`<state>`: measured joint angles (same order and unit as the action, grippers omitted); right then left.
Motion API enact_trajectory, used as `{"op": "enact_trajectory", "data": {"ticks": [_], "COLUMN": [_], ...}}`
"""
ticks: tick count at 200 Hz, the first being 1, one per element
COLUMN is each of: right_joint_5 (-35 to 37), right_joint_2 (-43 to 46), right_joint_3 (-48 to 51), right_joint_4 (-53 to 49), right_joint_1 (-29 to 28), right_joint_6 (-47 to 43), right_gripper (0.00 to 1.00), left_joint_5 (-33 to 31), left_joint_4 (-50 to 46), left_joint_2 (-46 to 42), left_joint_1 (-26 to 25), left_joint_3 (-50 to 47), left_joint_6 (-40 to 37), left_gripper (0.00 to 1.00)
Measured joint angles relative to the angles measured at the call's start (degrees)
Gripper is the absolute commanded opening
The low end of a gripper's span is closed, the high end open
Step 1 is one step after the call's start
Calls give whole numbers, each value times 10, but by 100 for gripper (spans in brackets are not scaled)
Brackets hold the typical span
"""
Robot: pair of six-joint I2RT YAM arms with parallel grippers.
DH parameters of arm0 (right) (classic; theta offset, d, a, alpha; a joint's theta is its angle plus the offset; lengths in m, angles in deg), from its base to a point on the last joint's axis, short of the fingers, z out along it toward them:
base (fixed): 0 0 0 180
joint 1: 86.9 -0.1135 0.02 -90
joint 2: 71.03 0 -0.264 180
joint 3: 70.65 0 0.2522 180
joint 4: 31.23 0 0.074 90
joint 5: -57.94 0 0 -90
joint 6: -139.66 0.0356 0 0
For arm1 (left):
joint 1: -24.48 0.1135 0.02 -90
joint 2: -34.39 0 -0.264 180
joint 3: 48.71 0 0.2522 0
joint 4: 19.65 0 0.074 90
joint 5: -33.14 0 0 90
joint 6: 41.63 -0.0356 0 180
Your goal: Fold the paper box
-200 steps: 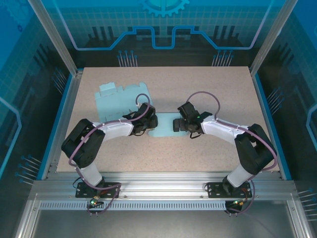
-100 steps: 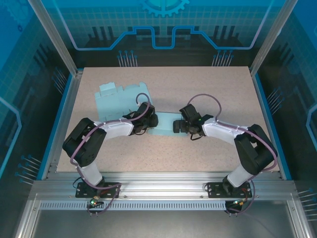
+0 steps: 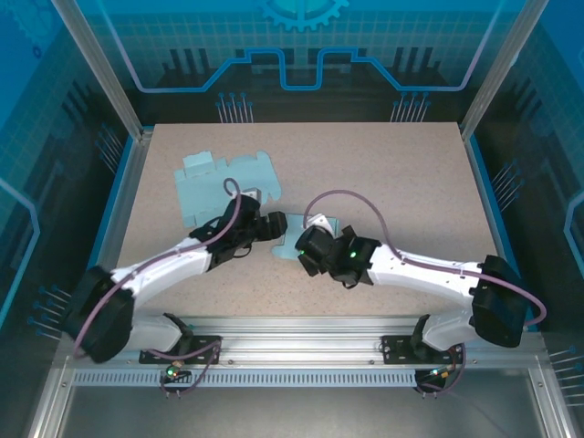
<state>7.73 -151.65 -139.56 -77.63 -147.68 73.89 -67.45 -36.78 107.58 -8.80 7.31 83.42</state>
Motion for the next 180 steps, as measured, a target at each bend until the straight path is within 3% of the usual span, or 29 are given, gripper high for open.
{"op": "enact_trajectory", "data": {"ticks": [8,62,93,118,136,180], "right_joint_5": [23,149,193,203,202,172], "right_joint_2": [-11,-199,-302,-327,-326,-299], "right_joint_3": [-1,-71,-133,-140,-139,-111], "right_joint_4": [-6,-53,-68,-63,-52,-3], "right_joint_1": [-19,-107,-120,-119,-115,-82], "right_joint_6": [-8,-52,-63,-78,-91,-119], "right_gripper": [98,95,90,86,79,47], "left_joint_5": [-9,-78,-108,-117,-118,-120], "left_joint_4": [-7,-57,-80,-95,-97,-99], "left_joint_2": [-31,-217,-279,-297,-298,-292], "left_joint_1": [2,11,16,20,20,21], "left_joint_3": [-10,-79,-103,-110,-112,-113], "left_joint_6": [4,24,26,26,26,25], "left_gripper": [99,99,99,99,99,99]}}
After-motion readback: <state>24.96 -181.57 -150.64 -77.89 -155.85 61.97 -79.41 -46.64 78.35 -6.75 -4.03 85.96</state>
